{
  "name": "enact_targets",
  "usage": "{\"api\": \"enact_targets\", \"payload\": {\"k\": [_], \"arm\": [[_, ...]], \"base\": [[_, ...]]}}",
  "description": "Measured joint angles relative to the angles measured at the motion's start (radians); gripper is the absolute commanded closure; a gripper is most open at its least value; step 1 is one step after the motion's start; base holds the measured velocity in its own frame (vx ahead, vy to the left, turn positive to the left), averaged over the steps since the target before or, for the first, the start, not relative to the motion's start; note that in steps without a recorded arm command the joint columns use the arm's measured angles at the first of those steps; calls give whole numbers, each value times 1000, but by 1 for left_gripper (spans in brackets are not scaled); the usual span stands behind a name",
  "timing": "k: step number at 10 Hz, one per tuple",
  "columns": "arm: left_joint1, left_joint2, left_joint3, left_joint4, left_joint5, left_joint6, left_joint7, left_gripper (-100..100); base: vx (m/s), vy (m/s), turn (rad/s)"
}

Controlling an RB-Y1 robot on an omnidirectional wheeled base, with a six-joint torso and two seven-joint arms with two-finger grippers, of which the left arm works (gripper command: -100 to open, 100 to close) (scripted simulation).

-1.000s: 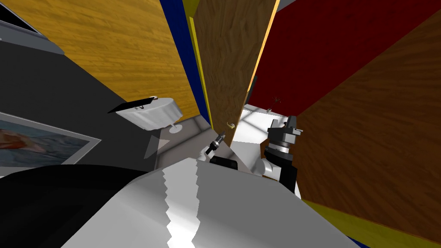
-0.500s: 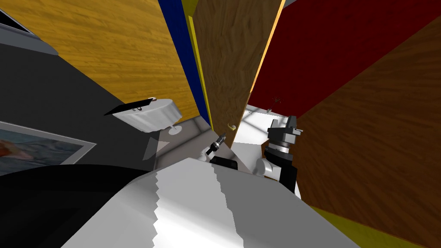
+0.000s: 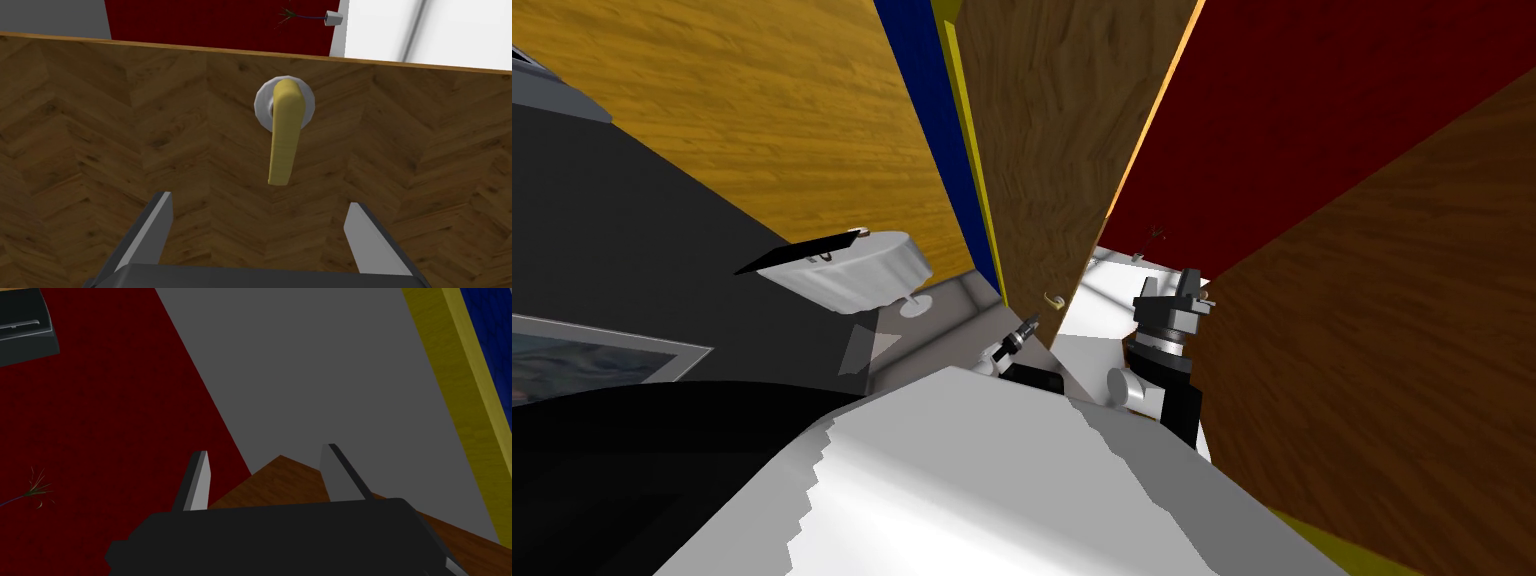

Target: Push the door open

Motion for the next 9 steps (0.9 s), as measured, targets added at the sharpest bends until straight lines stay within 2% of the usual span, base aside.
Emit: {"api": "enact_targets", "payload": {"k": [2, 4, 5, 6, 9], "arm": [[-13, -1, -17, 29, -7, -1, 12, -100], [-29, -9, -22, 75, -9, -17, 13, -100], [-30, -9, -31, 82, -13, -18, 17, -100], [-30, -8, -32, 83, -14, -17, 19, -100], [-30, -1, -25, 92, -11, -22, 10, -100]], "base": [[94, 79, -15], [81, 51, -18], [51, 30, -8], [116, -53, -47], [152, -130, -25]]}}
